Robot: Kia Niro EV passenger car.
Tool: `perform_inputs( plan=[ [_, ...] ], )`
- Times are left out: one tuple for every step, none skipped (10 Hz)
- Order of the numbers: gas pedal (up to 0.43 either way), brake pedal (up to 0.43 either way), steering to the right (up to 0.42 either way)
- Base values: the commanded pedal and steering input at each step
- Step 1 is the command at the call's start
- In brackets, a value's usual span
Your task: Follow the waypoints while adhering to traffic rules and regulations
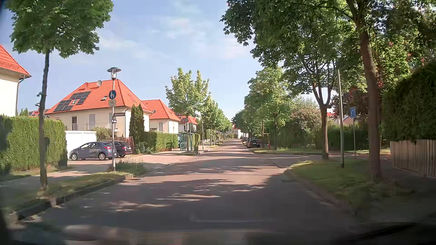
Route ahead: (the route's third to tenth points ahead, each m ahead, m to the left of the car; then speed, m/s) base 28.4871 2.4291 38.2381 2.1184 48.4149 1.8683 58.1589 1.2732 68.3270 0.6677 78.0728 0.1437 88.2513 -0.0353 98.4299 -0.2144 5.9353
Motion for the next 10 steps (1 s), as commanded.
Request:
perform_inputs(
  plan=[
    [0.000, 0.213, 0.000],
    [0.000, 0.226, 0.001],
    [0.000, 0.232, 0.001],
    [0.000, 0.238, 0.001],
    [0.000, 0.232, 0.001],
    [0.000, 0.232, 0.001],
    [0.000, 0.207, 0.002],
    [0.000, 0.189, 0.002],
    [0.000, 0.189, 0.003],
    [0.000, 0.189, 0.003]
  ],
)
